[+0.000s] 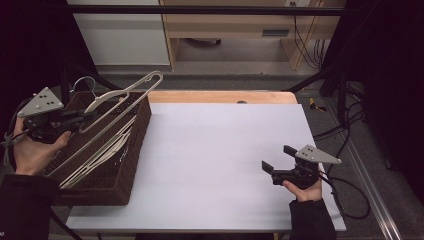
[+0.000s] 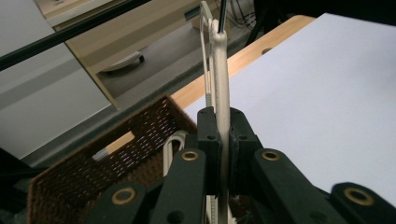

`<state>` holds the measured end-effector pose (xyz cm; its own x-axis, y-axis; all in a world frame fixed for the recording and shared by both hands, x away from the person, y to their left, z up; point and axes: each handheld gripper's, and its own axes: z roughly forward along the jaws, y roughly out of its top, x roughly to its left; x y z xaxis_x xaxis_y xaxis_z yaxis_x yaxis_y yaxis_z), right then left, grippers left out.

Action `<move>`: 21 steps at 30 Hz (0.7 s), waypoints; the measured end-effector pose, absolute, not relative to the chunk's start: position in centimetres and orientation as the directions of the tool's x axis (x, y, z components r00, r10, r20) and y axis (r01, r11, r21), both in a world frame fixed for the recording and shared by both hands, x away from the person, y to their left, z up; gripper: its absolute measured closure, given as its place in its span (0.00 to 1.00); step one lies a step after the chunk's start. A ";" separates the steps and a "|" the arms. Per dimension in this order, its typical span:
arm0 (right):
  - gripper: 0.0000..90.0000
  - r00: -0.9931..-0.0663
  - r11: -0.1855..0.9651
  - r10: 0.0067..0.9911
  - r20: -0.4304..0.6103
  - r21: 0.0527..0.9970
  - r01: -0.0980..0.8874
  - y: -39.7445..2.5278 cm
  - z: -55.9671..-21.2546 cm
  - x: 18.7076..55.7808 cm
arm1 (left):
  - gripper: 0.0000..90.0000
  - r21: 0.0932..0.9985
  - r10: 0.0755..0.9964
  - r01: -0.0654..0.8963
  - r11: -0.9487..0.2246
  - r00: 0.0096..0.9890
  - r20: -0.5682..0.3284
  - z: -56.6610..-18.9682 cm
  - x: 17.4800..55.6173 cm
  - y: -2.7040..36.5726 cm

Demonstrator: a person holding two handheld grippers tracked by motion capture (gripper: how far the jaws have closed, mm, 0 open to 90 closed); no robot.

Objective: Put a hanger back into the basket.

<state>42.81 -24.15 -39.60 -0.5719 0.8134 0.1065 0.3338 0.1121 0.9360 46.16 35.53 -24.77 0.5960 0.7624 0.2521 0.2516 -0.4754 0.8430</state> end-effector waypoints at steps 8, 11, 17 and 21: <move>0.03 -0.573 0.115 0.813 0.108 0.934 0.340 -24.1 -39.7 42.8 | 0.95 0.830 0.787 0.291 -0.476 0.563 0.254 -26.4 47.0 37.7; 0.03 -0.572 0.115 0.813 0.108 0.934 0.339 -24.1 -39.7 42.9 | 0.95 0.823 0.788 0.304 -0.480 0.562 0.253 -27.2 47.4 38.7; 0.03 -0.574 0.117 0.812 0.107 0.933 0.339 -24.1 -39.7 42.9 | 0.95 0.808 0.788 0.318 -0.496 0.556 0.265 -28.6 48.1 40.1; 0.03 -0.573 0.118 0.813 0.106 0.933 0.340 -24.1 -39.7 42.9 | 0.95 0.801 0.796 0.334 -0.497 0.542 0.268 -29.4 48.3 40.8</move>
